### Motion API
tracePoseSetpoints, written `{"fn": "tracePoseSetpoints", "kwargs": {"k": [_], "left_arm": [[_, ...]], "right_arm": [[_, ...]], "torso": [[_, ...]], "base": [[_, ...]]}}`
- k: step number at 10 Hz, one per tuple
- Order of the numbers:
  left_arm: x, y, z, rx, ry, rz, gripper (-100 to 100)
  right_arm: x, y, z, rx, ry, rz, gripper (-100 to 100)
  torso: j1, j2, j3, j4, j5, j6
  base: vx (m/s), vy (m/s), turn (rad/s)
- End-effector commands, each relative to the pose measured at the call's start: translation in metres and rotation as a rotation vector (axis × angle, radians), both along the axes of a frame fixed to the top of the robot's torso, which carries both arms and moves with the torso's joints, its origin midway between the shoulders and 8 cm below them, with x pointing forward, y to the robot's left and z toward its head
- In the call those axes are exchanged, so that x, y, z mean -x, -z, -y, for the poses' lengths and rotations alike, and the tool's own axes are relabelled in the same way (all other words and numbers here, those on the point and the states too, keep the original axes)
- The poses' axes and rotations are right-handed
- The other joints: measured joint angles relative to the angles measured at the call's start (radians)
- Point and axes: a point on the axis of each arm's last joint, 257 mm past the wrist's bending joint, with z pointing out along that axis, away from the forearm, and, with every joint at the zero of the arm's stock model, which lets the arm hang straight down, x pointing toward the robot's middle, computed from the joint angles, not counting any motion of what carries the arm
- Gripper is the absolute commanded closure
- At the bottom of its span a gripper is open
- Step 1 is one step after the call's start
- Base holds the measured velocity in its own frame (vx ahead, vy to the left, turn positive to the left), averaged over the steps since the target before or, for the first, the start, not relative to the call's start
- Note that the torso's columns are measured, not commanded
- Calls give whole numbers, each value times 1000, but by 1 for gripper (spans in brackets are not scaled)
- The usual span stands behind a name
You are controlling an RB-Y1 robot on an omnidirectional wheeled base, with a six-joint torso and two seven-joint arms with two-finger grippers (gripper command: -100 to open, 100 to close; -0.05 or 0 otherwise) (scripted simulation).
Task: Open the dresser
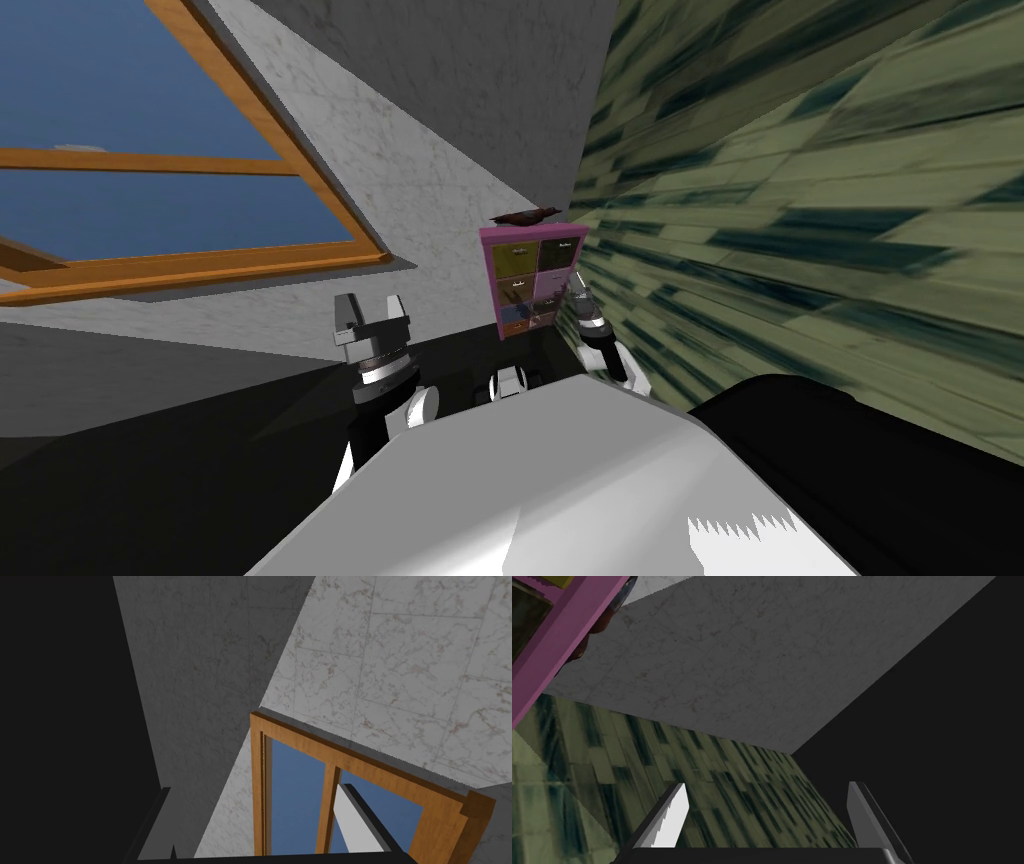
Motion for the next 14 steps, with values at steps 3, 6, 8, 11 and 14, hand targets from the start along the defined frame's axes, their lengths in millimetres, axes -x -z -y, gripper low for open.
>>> {"fn": "tracePoseSetpoints", "kwargs": {"k": [3, 6, 8, 11, 14], "left_arm": [[0, 0, 0, 0, 0, 0, 0], [0, 0, 0, 0, 0, 0, 0], [0, 0, 0, 0, 0, 0, 0], [0, 0, 0, 0, 0, 0, 0], [0, 0, 0, 0, 0, 0, 0]], "right_arm": [[-5, 11, 9, 171, 133, 10, -100], [-8, 16, 14, 258, 202, 17, -100], [-10, 22, 20, 336, 261, 21, -100], [-12, 28, 26, 425, 331, 28, -100], [-15, 35, 32, 515, 403, 35, -100]], "torso": [[1, -1, 0, 0, 0, 0], [-1, 0, 0, 0, 0, 0], [1, -2, -1, 0, 0, 0], [-1, 1, 1, 0, 0, 0], [0, -1, -1, 0, 0, 0]], "base": [[73, 47, -25], [50, 26, -22], [80, 45, -31], [46, 24, -17], [67, 38, -18]]}}
